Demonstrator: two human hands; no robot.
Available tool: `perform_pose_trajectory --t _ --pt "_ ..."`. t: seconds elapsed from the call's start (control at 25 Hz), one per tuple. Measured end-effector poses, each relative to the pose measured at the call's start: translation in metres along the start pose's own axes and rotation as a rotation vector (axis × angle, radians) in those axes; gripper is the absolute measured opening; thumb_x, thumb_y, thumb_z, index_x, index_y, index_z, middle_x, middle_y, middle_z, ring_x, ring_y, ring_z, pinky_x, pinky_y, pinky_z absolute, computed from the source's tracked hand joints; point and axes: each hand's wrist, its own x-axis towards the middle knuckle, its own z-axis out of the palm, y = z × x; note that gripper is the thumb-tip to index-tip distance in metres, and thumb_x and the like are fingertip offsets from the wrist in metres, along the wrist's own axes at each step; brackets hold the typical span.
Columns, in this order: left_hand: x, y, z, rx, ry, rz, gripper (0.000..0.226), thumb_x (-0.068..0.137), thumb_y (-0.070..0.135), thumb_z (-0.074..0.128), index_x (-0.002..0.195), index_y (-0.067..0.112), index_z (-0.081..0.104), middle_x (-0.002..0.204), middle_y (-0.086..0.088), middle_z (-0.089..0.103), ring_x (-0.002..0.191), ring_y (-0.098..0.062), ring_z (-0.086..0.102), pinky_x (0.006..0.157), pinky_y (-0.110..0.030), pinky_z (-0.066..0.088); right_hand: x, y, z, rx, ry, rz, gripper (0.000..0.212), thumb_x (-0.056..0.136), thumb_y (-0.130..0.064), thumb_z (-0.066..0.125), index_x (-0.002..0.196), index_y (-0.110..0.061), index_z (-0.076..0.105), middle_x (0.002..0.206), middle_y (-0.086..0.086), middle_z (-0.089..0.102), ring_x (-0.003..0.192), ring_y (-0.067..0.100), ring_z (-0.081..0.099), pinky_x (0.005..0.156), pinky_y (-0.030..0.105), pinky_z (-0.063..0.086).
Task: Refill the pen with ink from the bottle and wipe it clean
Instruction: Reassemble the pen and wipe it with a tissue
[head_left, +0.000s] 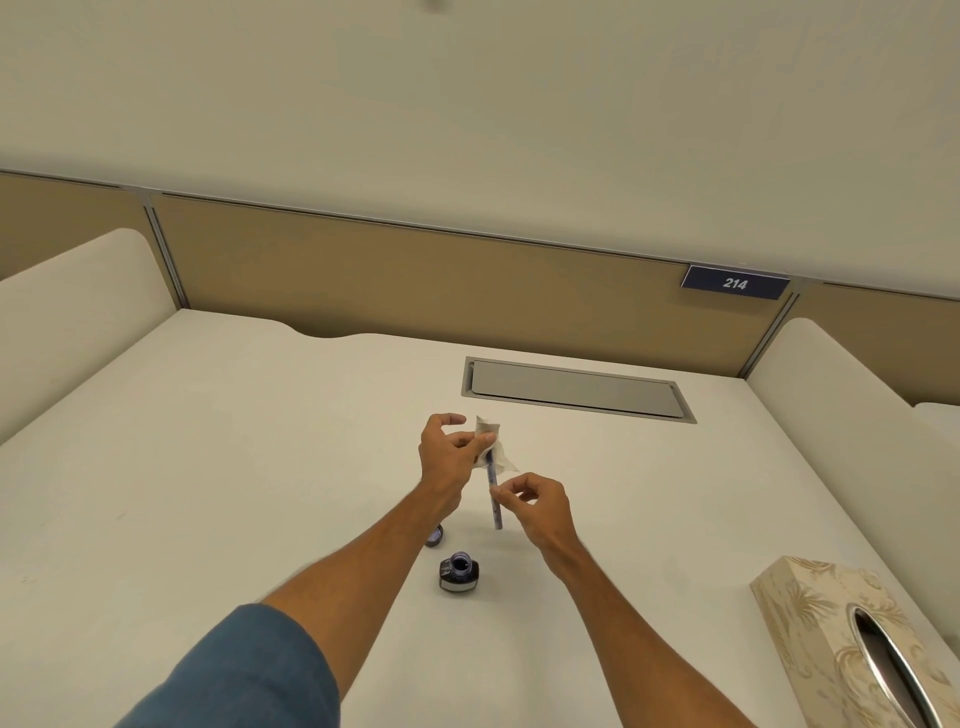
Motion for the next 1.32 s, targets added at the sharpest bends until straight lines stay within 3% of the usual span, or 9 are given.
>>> perform_pose_trajectory --t 0.24,0.4,0.64,0.84,1.04,1.16,1.32 --pt "-0.0013 0.0013 0.0014 -0.039 0.019 -0.017 0.046 0.079 0.008 0.077 0.111 0.010 0.044 0.101 -0.018 0.068 0.083 -0.024 0.066 0.066 -0.019 0.054 0.0011 -0.0020 0.0012 -0.003 -0.016 0.009 0.022 0.077 -0.028 0.079 0.081 -0.008 0.073 0.078 0.001 0.070 0.069 0.010 0.055 0.066 0.022 0.044" --pt "0.0007 -0.0014 -0.0001 -0.063 0.003 -0.012 0.047 0.079 0.007 0.076 0.109 0.009 0.040 0.098 -0.018 0.068 0.079 -0.024 0.066 0.059 -0.016 0.055 0.0035 -0.0016 0.0026 -0.056 -0.071 0.013 0.018 0.085 -0.029 0.071 0.082 -0.012 0.075 0.076 -0.001 0.069 0.072 0.011 0.056 0.072 0.027 0.045" --pt "0.0044 -0.0044 -0.0044 -0.087 0.018 -0.010 0.049 0.078 0.005 0.077 0.104 0.010 0.036 0.097 -0.023 0.068 0.078 -0.028 0.066 0.066 -0.025 0.055 0.0016 0.0033 0.0048 -0.062 -0.055 0.035 0.018 0.076 -0.040 0.077 0.078 -0.022 0.074 0.080 -0.007 0.072 0.074 0.012 0.058 0.074 0.035 0.050" --pt "0.0060 -0.0044 -0.0045 -0.101 0.006 -0.005 0.048 0.079 0.004 0.076 0.100 0.011 0.034 0.096 -0.025 0.068 0.078 -0.029 0.066 0.065 -0.025 0.056 0.0035 0.0003 0.0065 -0.112 -0.056 0.031 0.020 0.082 -0.033 0.073 0.084 -0.013 0.074 0.082 0.001 0.071 0.075 0.012 0.059 0.078 0.037 0.049" --pt "0.0077 -0.0030 -0.0046 -0.103 0.020 0.007 0.049 0.078 0.002 0.077 0.099 0.011 0.033 0.094 -0.024 0.068 0.078 -0.030 0.067 0.064 -0.025 0.056 0.0048 -0.0008 0.0059 -0.107 -0.075 0.028 0.024 0.086 -0.031 0.069 0.094 -0.009 0.075 0.091 0.005 0.072 0.084 0.017 0.060 0.071 0.025 0.045" --pt "0.0075 -0.0039 -0.0031 -0.113 0.032 0.000 0.049 0.076 0.002 0.078 0.097 0.011 0.034 0.092 -0.025 0.068 0.077 -0.032 0.066 0.065 -0.028 0.055 0.0027 -0.0007 0.0068 -0.069 -0.048 0.036 0.025 0.079 -0.034 0.076 0.087 -0.011 0.071 0.088 -0.001 0.071 0.080 0.014 0.058 0.073 0.027 0.046" --pt "0.0059 -0.0042 -0.0016 -0.114 0.033 -0.014 0.050 0.076 0.002 0.078 0.096 0.010 0.034 0.088 -0.022 0.068 0.072 -0.029 0.065 0.061 -0.027 0.053 0.0016 -0.0016 0.0059 -0.067 -0.026 0.018 0.020 0.083 -0.026 0.074 0.085 -0.006 0.070 0.084 0.006 0.070 0.079 0.016 0.059 0.068 0.021 0.045"
